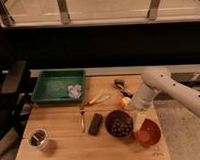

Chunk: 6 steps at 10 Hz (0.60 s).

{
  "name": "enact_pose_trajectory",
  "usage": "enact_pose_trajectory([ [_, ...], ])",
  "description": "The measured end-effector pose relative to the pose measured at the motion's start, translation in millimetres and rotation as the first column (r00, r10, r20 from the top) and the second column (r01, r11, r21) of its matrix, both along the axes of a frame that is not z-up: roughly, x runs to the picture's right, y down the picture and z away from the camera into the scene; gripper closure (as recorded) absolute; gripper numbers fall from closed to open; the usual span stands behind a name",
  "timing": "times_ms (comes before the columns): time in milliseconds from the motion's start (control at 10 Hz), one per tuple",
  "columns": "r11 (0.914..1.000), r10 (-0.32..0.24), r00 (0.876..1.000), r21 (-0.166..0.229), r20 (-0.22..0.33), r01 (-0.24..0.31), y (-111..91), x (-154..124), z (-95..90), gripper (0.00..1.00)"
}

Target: Place grapes in tray

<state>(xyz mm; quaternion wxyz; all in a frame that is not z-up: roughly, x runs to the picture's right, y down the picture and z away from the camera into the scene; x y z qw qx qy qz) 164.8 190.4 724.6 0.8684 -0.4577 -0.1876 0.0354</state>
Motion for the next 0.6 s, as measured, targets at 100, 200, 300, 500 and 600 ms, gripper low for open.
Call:
enact_pose_trajectory([
  [100,1.0,0.0,1.0,-0.008,0.021,0.001,2.8,-4.5,-1.6,0.2],
  [200,0.9999,0.0,0.999,-0.013,0.035,0.0,4.6,-7.7,-2.6,0.2],
  [300,0.9998,0.002,0.999,-0.02,0.05,-0.001,7.4,-11.7,-2.9,0.2],
  [500,0.9992,-0.007,0.997,-0.038,0.076,0.01,14.7,-22.9,-1.0,0.2],
  [600,0.9986,-0.011,0.996,-0.051,0.084,0.016,20.5,-31.9,3.8,0.2],
])
